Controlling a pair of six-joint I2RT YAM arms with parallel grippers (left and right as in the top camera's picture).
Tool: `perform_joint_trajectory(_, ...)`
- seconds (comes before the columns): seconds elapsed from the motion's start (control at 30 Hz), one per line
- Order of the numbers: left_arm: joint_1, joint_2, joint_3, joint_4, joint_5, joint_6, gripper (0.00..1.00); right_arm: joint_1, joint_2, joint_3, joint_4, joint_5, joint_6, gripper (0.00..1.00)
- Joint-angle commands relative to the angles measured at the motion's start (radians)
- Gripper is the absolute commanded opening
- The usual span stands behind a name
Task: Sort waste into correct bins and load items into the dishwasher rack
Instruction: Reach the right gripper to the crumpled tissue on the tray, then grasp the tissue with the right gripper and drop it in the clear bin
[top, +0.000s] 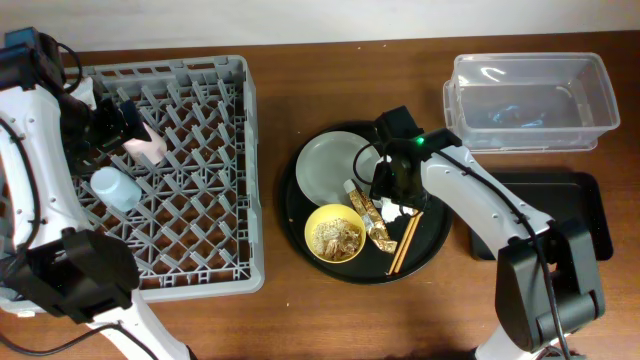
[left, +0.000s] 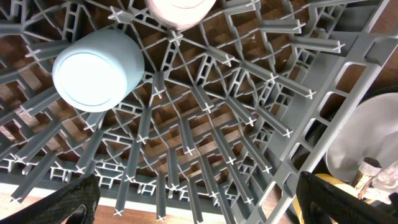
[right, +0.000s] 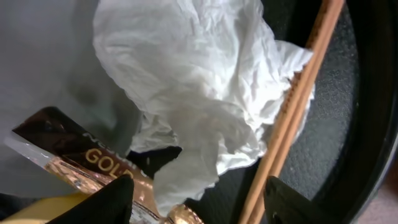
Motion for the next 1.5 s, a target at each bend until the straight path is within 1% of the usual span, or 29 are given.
perform_joint_trajectory(0.0,0.003,-0.040,0.017,-0.002,-0.004,0.002,1.00,0.011,0.004,-0.051,0.050,0.031,-0.003,0.68)
perform_joint_trajectory(0.1,0.003,-0.040,0.017,-0.002,-0.004,0.002,1.00,0.011,0.004,-0.098,0.104,0.030,-0.002,0.65)
perform_joint_trajectory(0.17,0.003,-0.040,0.017,-0.002,-0.004,0.002,1.00,0.011,0.003,-0.100,0.112,0.029,-0.002,0.53)
perform_joint_trajectory(0.2,0.003,-0.040,0.017,-0.002,-0.004,0.002,1.00,0.010,0.001,-0.093,0.110,0.029,-0.003,0.44)
perform_joint_trajectory(0.23,0.003,-0.040,0.017,-0.002,-0.004,0.002,1.00,0.008,0.000,-0.081,0.099,0.026,-0.002,0.33)
perform_joint_trajectory(0.27,0.003,-0.040,0.017,-0.002,-0.004,0.002,1.00,0.006,-0.002,-0.067,0.085,0.026,-0.002,0.26)
perform_joint_trajectory(0.3,0.003,-0.040,0.017,-0.002,-0.004,0.002,1.00,0.005,-0.005,-0.048,0.069,0.026,-0.003,0.15)
perform_joint_trajectory(0.33,0.003,-0.040,0.017,-0.002,-0.004,0.002,1.00,0.003,-0.009,-0.026,0.048,0.026,-0.003,0.07)
perform_joint_trajectory(0.37,0.003,-0.040,0.017,-0.002,-0.004,0.002,1.00,0.002,-0.014,0.009,0.015,0.026,-0.003,0.04)
perform_joint_trajectory(0.6,0.003,-0.040,0.017,-0.002,-0.004,0.002,1.00,-0.001,-0.029,0.307,-0.235,0.027,-0.058,0.04)
perform_joint_trajectory(0.67,0.003,-0.040,0.017,-0.002,-0.004,0.002,1.00,-0.013,-0.029,0.426,-0.318,0.027,-0.071,0.04)
perform_joint_trajectory(0.8,0.003,-0.040,0.017,-0.002,-0.004,0.002,1.00,-0.061,-0.029,0.566,-0.388,0.036,-0.071,0.04)
perform_joint_trajectory(0.83,0.003,-0.040,0.017,-0.002,-0.004,0.002,1.00,-0.103,-0.029,0.618,-0.391,0.038,-0.071,0.04)
perform_joint_trajectory(0.93,0.003,-0.040,0.017,-0.002,-0.004,0.002,1.00,-0.192,-0.029,0.676,-0.364,0.038,-0.071,0.04)
perform_joint_trajectory(1.1,0.003,-0.040,0.017,-0.002,-0.004,0.002,1.00,-0.357,-0.026,0.686,-0.235,0.086,-0.071,0.04)
perform_joint_trajectory(1.27,0.003,-0.040,0.017,-0.002,-0.004,0.002,1.00,-0.465,-0.010,0.686,-0.108,0.096,-0.074,0.04)
perform_joint_trajectory(1.37,0.003,-0.040,0.017,-0.002,-0.003,0.002,1.00,-0.497,0.040,0.686,-0.035,0.103,-0.074,0.04)
perform_joint_trajectory(1.4,0.003,-0.040,0.017,-0.002,-0.004,0.002,1.00,-0.497,0.072,0.686,-0.007,0.106,-0.074,0.05)
perform_joint_trajectory(1.43,0.003,-0.040,0.017,-0.002,-0.004,0.002,1.00,-0.497,0.100,0.686,0.012,0.106,-0.074,0.11)
perform_joint_trajectory(1.47,0.003,-0.040,0.017,-0.002,-0.004,0.002,1.00,-0.497,0.127,0.686,0.019,0.106,-0.074,0.24)
